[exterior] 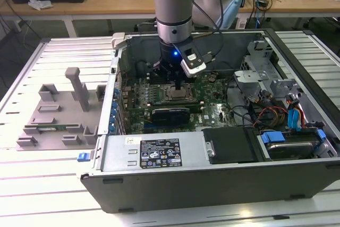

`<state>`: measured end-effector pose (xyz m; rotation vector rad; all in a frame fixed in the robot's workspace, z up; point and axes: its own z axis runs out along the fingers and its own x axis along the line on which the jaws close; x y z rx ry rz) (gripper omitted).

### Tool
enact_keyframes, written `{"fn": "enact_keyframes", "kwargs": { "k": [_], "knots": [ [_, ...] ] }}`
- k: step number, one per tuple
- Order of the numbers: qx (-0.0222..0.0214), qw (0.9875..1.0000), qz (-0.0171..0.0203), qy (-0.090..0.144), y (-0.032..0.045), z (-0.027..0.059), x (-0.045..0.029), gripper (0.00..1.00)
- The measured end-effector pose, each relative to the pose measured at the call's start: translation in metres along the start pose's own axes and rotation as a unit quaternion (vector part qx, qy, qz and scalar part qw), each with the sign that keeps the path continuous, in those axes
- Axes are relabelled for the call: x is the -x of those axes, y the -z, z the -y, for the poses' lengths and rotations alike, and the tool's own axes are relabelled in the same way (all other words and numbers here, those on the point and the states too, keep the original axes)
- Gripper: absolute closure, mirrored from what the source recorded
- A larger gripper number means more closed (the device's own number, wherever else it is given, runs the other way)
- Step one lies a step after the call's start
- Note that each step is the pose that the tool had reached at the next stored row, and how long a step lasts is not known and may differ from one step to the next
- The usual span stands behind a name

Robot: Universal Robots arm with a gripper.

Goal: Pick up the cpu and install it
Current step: 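Install the second cpu locking lever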

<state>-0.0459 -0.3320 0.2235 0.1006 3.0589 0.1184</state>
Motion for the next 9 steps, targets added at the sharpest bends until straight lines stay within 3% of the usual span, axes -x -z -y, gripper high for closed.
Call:
{"fn": "enact_keyframes", "kwargs": {
  "k": [3, 9],
  "knots": [
    [0.0, 1.0, 0.0, 0.0, 0.0055, -0.0005, 0.0005, 0.89],
    [-0.0001, 1.0, 0.0, 0.0, 0.0055, -0.0005, 0.0005, 0.89]
  ]
}}
